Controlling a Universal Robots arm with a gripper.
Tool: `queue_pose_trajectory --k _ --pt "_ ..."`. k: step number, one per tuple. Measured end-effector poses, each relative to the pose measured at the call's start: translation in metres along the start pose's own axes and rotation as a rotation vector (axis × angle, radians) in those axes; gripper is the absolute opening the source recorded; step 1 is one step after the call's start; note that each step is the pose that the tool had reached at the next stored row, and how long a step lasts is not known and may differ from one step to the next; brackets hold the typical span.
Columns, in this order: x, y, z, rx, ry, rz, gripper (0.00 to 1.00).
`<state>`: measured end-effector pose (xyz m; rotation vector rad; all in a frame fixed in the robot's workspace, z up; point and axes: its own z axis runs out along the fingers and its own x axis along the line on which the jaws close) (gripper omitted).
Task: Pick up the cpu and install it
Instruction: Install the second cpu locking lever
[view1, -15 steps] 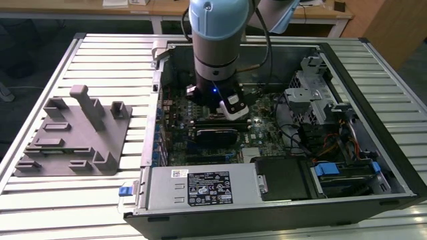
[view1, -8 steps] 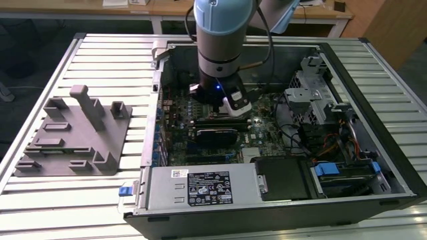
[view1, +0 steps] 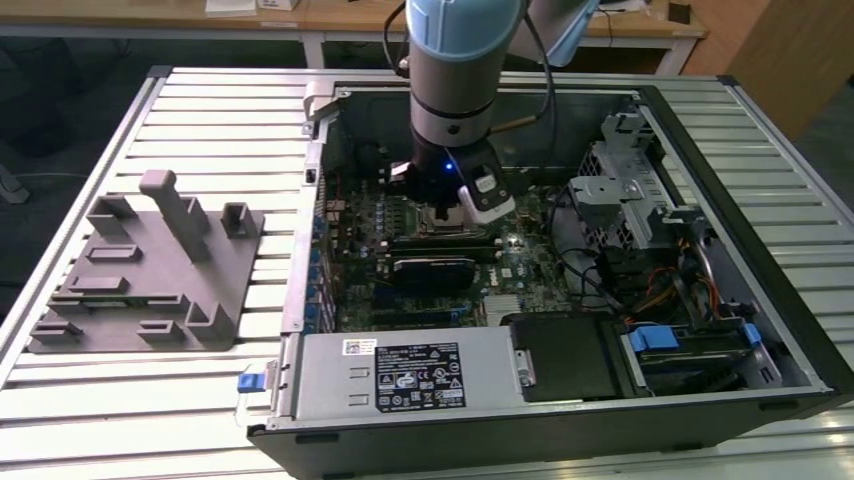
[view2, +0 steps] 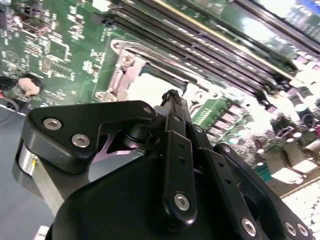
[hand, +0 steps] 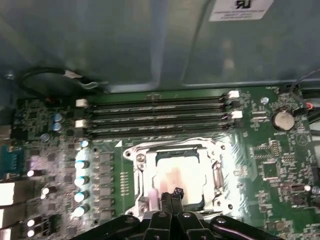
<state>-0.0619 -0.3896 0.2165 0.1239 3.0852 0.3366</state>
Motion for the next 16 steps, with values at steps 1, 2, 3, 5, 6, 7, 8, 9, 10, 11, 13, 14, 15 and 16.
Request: queue_pose_trajectory --k 1,2,3,5,6,7,8,9,10,11,13,14,15,16 --pt "-0.0021 0.0014 0.0004 0.0007 -0.0001 0.0 0.11" --pt "-0.0036 0.0029 0.0008 0.0017 -0.0002 0.0 0.11" --pt "-0.005 0.0044 0.0013 0.0028 -0.0003 0.0 0.11" --pt "-0.0075 0.0076 0.002 0.0053 -0.0005 0.0 0.11" --pt "-0.0086 0.009 0.0024 0.0072 -0.0006 0.0 0.11" --pt "-0.0092 0.0103 0.0027 0.0105 -0.0009 0.0 0.11" --pt "-0.0094 0.0109 0.0028 0.0127 -0.0012 0.001 0.11" --pt "-0.0095 0.0112 0.0029 0.013 -0.0012 0.0 0.11" --pt "-0.0094 0.0115 0.003 0.0139 -0.0012 0.0 0.11" --pt "-0.0094 0.0115 0.003 0.0139 -0.0012 0.0 0.11" --pt "-0.0094 0.0115 0.003 0.0144 -0.0013 0.0 0.11" --pt "-0.0094 0.0115 0.003 0.0148 -0.0013 0.0 0.11" --pt "-0.0094 0.0115 0.003 0.0149 -0.0013 0.0 0.11" --pt "-0.0094 0.0115 0.003 0.0149 -0.0013 0.0 0.11"
